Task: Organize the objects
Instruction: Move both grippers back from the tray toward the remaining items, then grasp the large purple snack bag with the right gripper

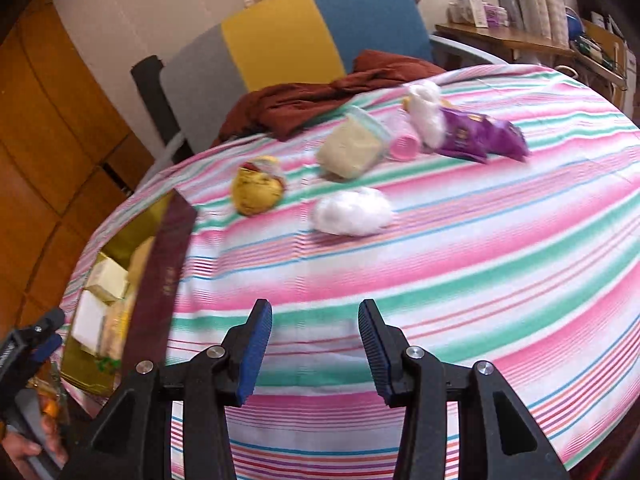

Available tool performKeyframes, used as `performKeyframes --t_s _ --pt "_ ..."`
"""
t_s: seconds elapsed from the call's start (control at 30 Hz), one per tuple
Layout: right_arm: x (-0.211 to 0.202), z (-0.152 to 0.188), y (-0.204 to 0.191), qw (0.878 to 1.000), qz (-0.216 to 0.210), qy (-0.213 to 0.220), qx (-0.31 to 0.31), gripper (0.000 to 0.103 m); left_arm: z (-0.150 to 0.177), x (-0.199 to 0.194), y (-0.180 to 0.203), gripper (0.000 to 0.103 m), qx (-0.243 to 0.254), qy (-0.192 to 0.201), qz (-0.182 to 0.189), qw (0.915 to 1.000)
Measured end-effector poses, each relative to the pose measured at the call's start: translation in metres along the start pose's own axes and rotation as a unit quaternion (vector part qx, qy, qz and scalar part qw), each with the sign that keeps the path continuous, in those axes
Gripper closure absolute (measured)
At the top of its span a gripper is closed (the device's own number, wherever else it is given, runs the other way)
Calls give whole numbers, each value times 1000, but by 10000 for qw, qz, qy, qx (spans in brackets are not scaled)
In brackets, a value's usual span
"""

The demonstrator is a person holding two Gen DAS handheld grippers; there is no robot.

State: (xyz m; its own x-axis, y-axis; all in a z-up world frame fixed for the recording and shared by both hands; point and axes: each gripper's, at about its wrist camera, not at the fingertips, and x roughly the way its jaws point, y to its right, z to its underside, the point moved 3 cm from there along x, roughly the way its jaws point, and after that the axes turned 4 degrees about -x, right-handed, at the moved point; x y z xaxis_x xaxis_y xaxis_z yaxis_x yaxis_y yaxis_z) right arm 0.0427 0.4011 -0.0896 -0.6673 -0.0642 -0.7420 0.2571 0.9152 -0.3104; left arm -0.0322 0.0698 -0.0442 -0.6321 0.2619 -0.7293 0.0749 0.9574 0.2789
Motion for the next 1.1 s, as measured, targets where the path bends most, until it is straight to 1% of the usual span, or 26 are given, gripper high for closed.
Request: performKeyframes --t_s 0.17,0.3,0.43,0.53,0.6,0.67,0.73,0.8,0.93,1.1 --pt "4 6 31 9999 97 8 53 57 13 2 44 0 490 -188 384 9979" --pt "5 1 60 9990 414 175 86 54 24 4 83 0 973 -323 680 9924" --pt "8 -18 95 9959 860 266 105 48 36 7 123 0 1481 -376 900 9841" --pt "8 -42 124 9928 1141 368 51 47 44 15 149 0 1721 -481 1083 9779" --pt "6 -60 142 9905 1279 493 132 48 48 21 161 0 1793 -547 1119 9759" --pt "5 -79 160 9878 1365 662 352 48 52 29 173 0 1863 -622 1117 9741" --pt "7 -97 176 9846 1473 752 563 47 55 38 184 0 1916 -674 1121 9727" --pt "11 -111 186 9833 1502 803 646 47 59 45 192 0 1997 -726 1089 9711" --pt "31 -131 196 9835 1528 717 646 47 59 56 199 0 1979 -793 1079 9710" --pt "57 -139 199 9860 1499 491 548 47 54 67 201 0 1883 -788 966 9742"
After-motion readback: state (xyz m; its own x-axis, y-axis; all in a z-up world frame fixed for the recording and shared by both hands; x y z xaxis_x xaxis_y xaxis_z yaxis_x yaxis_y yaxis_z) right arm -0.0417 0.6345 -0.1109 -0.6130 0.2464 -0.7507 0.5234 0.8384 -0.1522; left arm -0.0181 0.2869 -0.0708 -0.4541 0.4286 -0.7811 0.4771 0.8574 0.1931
